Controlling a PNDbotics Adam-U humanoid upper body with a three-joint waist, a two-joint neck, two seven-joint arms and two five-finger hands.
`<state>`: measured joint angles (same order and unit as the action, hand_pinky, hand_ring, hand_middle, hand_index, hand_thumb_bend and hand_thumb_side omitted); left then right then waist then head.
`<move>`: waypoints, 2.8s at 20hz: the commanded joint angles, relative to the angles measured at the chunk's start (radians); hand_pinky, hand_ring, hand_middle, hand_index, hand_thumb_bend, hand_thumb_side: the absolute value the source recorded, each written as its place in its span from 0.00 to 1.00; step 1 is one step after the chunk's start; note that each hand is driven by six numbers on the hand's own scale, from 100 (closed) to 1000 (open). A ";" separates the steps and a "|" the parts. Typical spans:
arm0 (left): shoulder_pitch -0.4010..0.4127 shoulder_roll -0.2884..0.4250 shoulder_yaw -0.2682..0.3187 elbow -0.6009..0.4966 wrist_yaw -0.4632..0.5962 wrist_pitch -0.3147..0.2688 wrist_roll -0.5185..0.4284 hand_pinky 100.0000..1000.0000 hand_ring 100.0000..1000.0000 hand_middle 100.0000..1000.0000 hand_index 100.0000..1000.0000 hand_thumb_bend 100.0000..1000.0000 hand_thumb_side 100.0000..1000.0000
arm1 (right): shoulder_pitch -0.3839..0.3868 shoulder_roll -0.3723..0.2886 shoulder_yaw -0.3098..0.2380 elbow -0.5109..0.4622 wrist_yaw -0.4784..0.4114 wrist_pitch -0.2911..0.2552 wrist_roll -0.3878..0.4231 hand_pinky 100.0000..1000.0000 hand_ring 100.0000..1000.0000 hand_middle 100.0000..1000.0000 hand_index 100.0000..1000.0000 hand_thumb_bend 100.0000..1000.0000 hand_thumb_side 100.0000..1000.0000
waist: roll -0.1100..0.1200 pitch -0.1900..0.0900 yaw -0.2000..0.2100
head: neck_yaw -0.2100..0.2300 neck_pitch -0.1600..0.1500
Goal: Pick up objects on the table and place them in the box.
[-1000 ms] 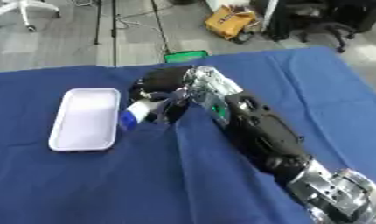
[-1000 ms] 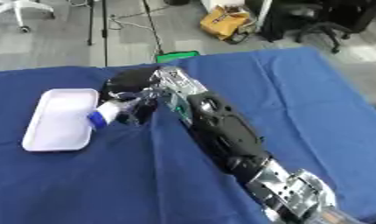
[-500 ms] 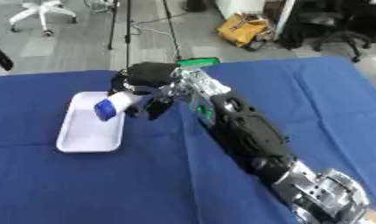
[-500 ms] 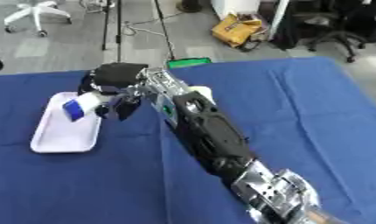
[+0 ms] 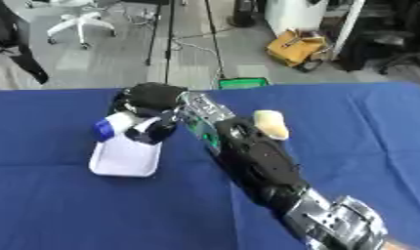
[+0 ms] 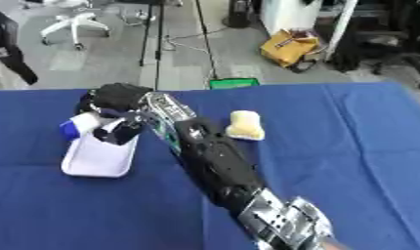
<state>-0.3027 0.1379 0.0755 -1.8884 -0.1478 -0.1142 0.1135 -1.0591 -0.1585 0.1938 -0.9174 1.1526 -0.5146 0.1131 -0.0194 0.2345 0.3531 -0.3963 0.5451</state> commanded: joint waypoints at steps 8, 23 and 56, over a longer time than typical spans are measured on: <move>-0.043 -0.014 -0.021 -0.032 0.024 -0.004 -0.023 0.66 0.61 0.74 0.88 0.45 0.90 | -0.009 0.007 -0.043 0.107 0.172 0.145 -0.144 0.65 0.68 0.71 0.80 0.00 0.00 | -0.005 0.047 0.063 | -0.081 -0.056; -0.044 -0.014 -0.021 -0.032 0.029 -0.004 -0.026 0.66 0.61 0.74 0.88 0.45 0.91 | -0.011 0.002 -0.091 0.201 0.247 0.095 -0.031 0.90 0.88 0.89 0.94 0.13 0.62 | -0.012 0.058 0.055 | -0.086 -0.060; 0.032 0.040 0.027 -0.025 -0.013 0.004 0.026 0.66 0.61 0.74 0.89 0.46 0.90 | 0.101 -0.292 -0.030 -0.489 -0.600 0.169 0.039 0.75 0.75 0.78 0.91 0.05 0.42 | -0.043 -0.031 -0.260 | 0.110 0.028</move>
<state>-0.2693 0.1555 0.0951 -1.9024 -0.1544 -0.1095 0.1332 -0.9457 -0.4077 0.1802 -1.3516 0.6014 -0.3758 0.1742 -0.0632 0.2972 0.0853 -0.2996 0.5617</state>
